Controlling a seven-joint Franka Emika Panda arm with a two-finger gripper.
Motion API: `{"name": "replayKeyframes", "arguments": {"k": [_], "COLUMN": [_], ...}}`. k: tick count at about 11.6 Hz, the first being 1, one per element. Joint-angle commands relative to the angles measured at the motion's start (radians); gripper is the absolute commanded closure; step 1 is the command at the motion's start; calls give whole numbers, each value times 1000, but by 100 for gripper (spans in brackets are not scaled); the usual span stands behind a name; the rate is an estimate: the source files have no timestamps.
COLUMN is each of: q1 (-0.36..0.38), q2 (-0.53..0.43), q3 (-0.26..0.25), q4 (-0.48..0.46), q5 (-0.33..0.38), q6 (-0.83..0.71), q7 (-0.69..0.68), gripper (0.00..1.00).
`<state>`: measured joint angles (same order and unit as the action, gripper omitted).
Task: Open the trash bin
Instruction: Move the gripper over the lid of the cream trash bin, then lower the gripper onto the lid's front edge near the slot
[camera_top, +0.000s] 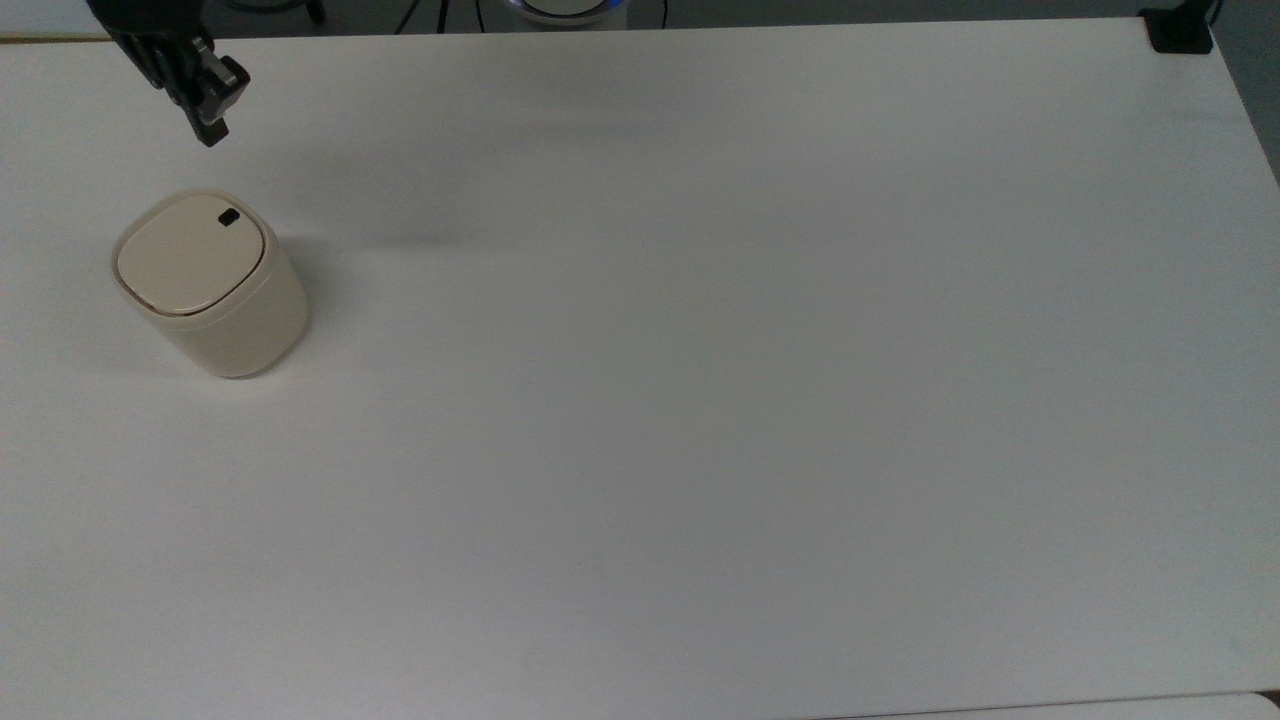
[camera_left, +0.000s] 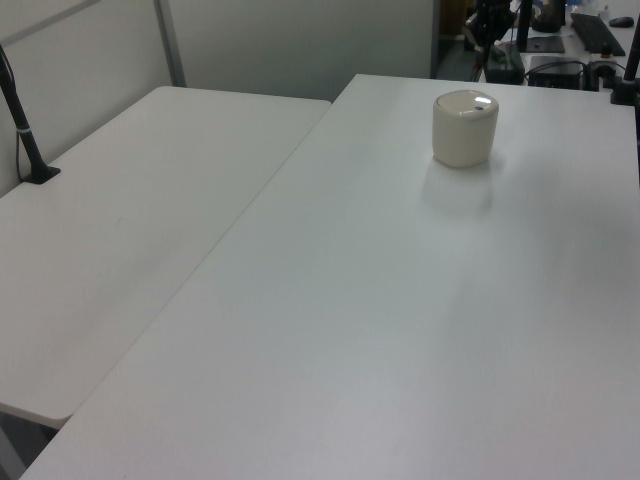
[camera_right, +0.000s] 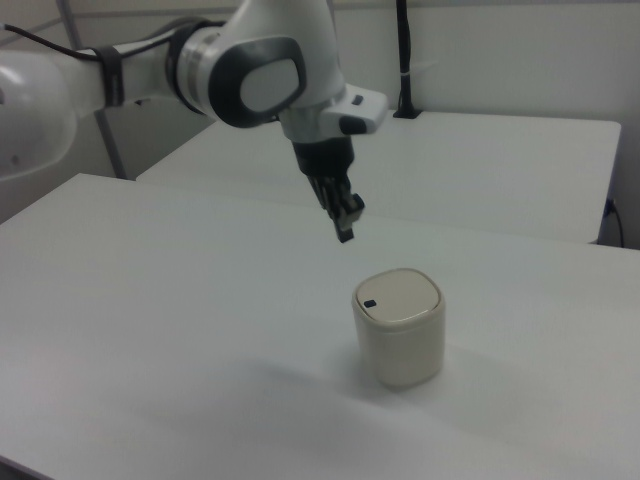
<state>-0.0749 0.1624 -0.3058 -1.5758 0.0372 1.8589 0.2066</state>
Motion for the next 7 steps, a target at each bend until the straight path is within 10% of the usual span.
{"name": "replayKeyframes", "arguments": {"k": [1,7], "q1": [-16,-29], "q2": [49,137], "q3": [-27,-21], "q4": [-15,-58], "q5": [18,21], "q6": [83,175], "q7": [5,-3], "gripper": [100,100]}}
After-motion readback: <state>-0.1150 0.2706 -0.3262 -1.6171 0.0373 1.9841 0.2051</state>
